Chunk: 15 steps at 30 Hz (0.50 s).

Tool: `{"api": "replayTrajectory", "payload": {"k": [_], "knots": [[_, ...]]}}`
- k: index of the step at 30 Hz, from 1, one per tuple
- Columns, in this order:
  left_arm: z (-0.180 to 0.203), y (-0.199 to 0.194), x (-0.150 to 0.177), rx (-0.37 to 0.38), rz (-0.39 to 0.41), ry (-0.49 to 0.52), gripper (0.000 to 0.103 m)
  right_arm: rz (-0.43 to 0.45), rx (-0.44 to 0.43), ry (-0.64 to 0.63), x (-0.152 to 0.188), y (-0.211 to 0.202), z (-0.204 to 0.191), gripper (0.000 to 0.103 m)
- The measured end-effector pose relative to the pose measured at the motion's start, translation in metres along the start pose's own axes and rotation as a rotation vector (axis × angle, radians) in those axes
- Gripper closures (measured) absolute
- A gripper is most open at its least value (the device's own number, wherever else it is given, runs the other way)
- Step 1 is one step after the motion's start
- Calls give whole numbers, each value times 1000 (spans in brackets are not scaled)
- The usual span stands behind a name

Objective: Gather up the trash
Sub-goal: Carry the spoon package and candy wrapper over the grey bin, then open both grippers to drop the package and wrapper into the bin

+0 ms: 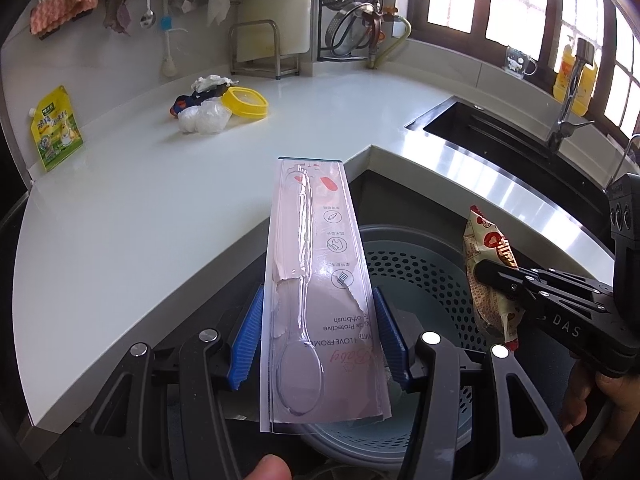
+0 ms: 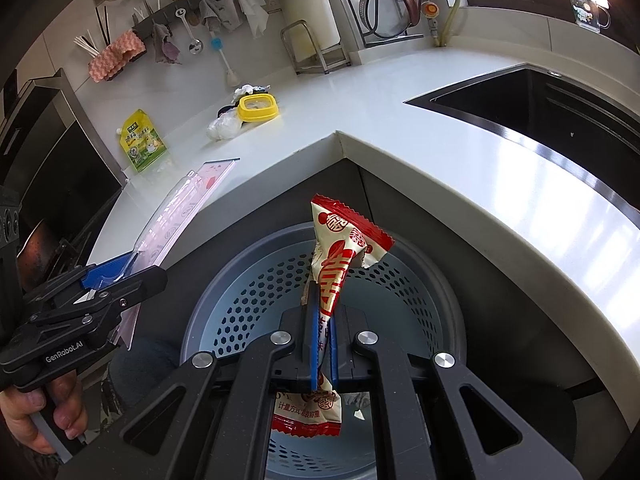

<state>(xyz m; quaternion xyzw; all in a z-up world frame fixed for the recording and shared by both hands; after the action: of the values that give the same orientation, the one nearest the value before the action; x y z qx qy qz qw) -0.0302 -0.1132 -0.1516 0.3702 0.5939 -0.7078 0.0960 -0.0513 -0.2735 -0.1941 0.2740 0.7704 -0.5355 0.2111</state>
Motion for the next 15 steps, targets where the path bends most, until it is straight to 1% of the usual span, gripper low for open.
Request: {"api": "replayTrajectory", "payload": {"k": [15], "knots": [[6,10,4,6,-23,19,51,-12,1,6,3,6,5,99]]}}
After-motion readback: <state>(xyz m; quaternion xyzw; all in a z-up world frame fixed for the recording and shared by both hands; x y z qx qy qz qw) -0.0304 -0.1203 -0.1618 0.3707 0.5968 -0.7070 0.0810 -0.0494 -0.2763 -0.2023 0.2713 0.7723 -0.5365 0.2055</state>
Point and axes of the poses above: each gripper's, at about its wrist camera, not at the fingertips, and y roughly the way its jaws point, z to its right, x to its underside, the point moved 8 cm from there along y, roughly the way its jaws point, and after that the axes turned 4 degrees about -z, right-handed, at the moved point
